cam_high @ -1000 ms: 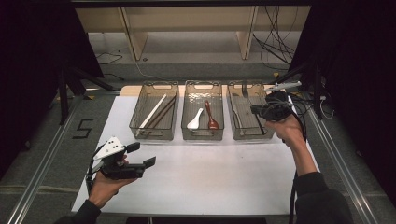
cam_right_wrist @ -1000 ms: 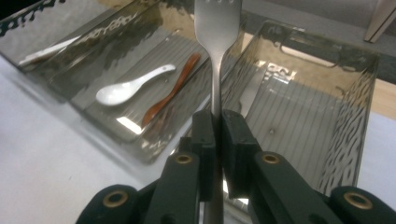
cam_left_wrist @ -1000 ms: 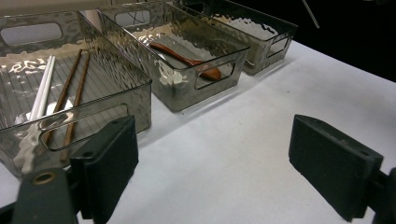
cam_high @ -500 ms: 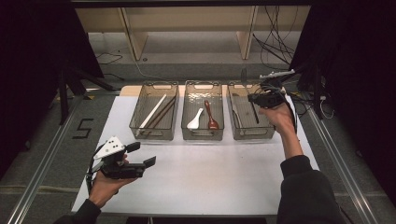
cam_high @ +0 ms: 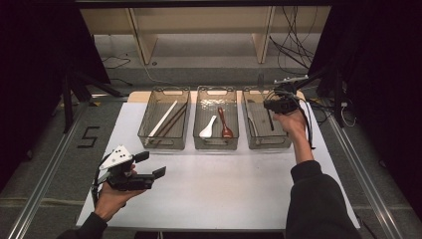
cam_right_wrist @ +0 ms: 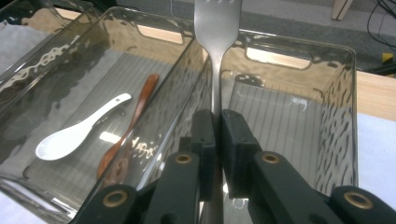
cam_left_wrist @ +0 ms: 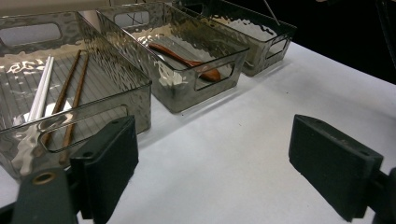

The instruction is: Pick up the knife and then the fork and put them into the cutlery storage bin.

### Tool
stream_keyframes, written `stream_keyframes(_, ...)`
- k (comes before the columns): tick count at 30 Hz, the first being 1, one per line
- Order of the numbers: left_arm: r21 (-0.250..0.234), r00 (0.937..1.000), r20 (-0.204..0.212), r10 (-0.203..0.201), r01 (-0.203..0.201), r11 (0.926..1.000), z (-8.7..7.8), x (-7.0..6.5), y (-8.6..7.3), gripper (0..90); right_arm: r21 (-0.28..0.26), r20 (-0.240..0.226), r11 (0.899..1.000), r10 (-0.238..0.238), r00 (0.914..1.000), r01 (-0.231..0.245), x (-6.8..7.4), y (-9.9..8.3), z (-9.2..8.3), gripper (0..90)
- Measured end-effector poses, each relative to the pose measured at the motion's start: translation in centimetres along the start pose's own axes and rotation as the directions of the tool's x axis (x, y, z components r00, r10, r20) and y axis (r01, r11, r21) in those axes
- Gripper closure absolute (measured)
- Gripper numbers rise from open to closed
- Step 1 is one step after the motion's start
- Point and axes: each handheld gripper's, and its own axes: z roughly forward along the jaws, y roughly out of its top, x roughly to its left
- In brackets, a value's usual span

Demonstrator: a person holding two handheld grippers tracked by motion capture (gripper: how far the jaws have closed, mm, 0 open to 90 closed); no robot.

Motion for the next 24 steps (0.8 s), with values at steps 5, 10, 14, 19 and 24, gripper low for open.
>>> stream_keyframes(5, -0.005, 1.0000, -0.001, -0.002, 0.002, 1.0000, -0.1, 0.1, 0.0, 15.2, 0.007, 0.009, 1.000, 0.010, 0.9999, -0.010, 0.1, -0.2, 0.7, 85.0)
stream_keyframes(10, -0.003, 1.0000, 0.001, 0.002, -0.002, 1.0000, -0.1, 0.1, 0.0, 15.2, 0.015, 0.013, 1.000, 0.016, 0.9998, -0.016, 0.1, -0.4, 1.1, 84.9)
stream_keyframes(14, -0.006, 1.0000, -0.001, -0.002, 0.002, 1.0000, -0.1, 0.1, 0.0, 15.2, 0.017, 0.015, 0.999, 0.027, 0.9995, -0.027, -0.1, -0.9, 1.4, 84.9)
stream_keyframes(19, -0.005, 1.0000, 0.000, -0.001, 0.001, 1.0000, -0.1, 0.0, 0.0, 15.2, 0.027, 0.020, 0.999, 0.042, 0.9989, -0.042, -0.3, -1.4, 1.6, 84.8)
stream_keyframes(24, -0.003, 1.0000, 0.000, 0.001, -0.001, 1.0000, -0.1, 0.1, 0.0, 15.2, 0.027, 0.015, 0.999, 0.045, 0.9989, -0.045, -0.3, -1.6, 1.8, 84.7)
